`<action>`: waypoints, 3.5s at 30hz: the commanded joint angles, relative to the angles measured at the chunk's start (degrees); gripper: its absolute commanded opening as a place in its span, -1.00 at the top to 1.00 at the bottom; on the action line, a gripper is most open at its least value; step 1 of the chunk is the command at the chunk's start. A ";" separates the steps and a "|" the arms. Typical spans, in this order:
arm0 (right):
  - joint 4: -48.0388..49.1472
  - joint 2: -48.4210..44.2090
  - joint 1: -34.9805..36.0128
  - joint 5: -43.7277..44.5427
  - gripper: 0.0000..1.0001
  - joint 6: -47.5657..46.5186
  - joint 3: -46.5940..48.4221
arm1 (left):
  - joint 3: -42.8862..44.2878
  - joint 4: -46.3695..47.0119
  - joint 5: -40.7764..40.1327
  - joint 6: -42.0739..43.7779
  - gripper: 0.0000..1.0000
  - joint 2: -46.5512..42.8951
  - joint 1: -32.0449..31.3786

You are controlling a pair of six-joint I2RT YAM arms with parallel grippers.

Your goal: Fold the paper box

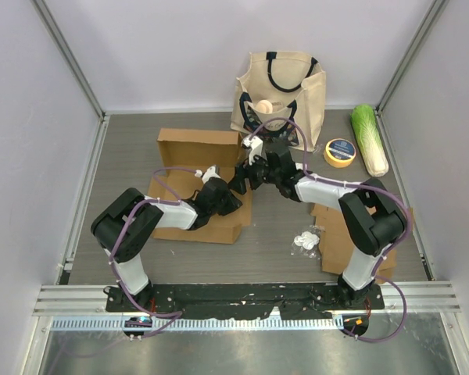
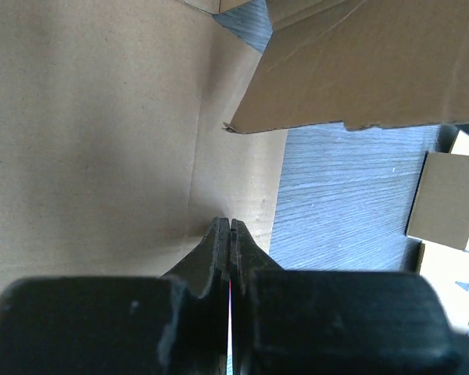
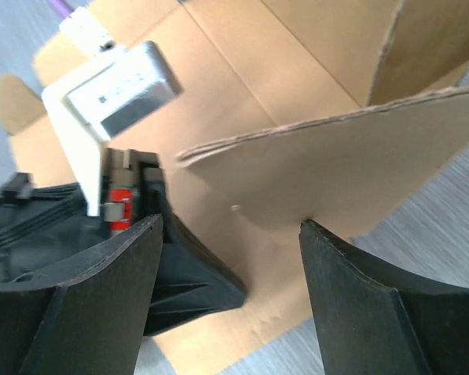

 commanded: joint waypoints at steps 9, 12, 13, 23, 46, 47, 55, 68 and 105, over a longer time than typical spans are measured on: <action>0.06 -20.34 -5.61 8.86 -0.53 13.67 -9.03 | -2.53 -2.53 -1.12 0.53 1.00 1.69 -0.05; -3.19 -24.05 -6.50 21.74 -0.54 10.78 -10.88 | -2.97 -2.27 -1.38 0.62 1.00 1.43 -0.05; -3.64 -24.15 -6.94 23.98 -0.54 9.12 -10.89 | -2.97 -2.10 -1.38 0.53 1.00 1.43 0.04; -1.03 -6.76 -7.99 14.44 -0.44 -6.18 -1.66 | -2.44 -2.09 -0.94 0.62 1.00 2.22 -0.05; 11.37 7.13 -2.11 1.58 -0.46 -9.09 7.75 | -2.09 -2.09 -0.41 0.88 1.00 2.39 -0.05; 12.08 7.22 -1.58 3.77 -0.47 -9.09 7.75 | -2.09 -2.09 -0.41 0.88 1.00 2.31 -0.05; 23.24 8.80 2.64 20.13 -0.47 -7.77 4.93 | -2.18 -1.74 -0.33 0.88 1.00 2.39 0.04; 33.17 12.94 8.87 40.25 0.25 -8.65 4.76 | -3.94 0.71 -1.91 2.20 1.00 0.46 -0.05; 26.23 2.65 6.24 35.96 0.99 -4.96 -5.87 | -9.30 -24.62 -47.43 23.27 -0.29 -44.38 -1.64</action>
